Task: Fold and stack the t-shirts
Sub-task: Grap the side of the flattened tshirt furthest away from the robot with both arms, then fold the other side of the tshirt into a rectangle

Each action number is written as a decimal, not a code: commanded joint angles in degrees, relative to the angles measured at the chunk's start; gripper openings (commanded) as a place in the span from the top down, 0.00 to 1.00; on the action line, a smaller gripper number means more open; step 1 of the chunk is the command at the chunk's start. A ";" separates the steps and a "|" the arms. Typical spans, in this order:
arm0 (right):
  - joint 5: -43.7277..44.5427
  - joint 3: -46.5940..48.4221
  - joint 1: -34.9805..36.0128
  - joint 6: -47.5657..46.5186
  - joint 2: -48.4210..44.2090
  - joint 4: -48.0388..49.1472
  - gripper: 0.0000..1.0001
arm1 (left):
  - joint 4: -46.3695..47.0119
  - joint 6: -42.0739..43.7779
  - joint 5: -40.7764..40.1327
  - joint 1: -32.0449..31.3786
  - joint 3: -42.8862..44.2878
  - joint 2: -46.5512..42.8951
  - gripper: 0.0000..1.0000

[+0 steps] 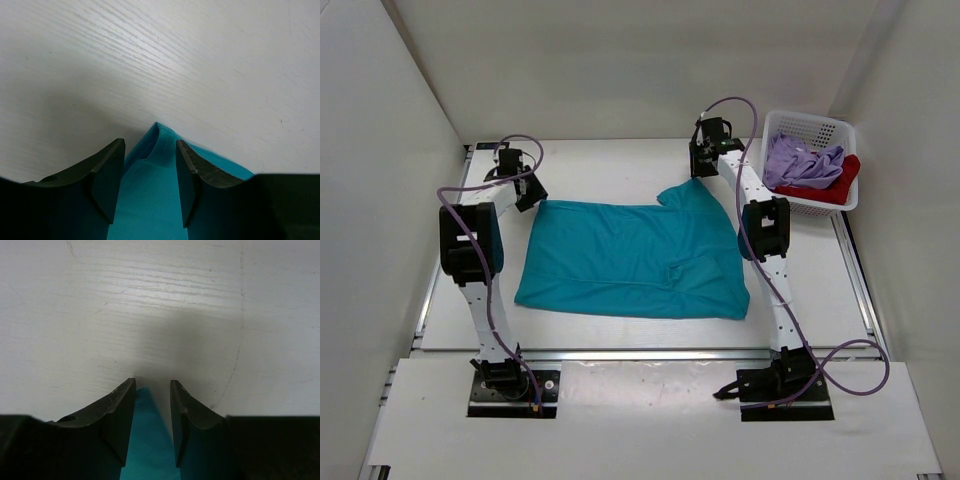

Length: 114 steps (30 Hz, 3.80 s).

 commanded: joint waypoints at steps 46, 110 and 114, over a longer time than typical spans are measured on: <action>-8.21 -32.51 3.39 0.41 -35.16 -6.77 1.00 | 8.86 -2.62 6.35 -1.30 -9.75 -13.85 1.00; -3.46 -109.85 17.46 18.26 -92.62 23.82 1.00 | 18.77 -11.41 4.50 -9.72 -51.31 -51.40 0.72; -6.81 -110.29 15.70 17.38 -83.92 32.63 1.00 | 22.22 -14.39 9.24 -12.20 -53.78 -45.78 0.74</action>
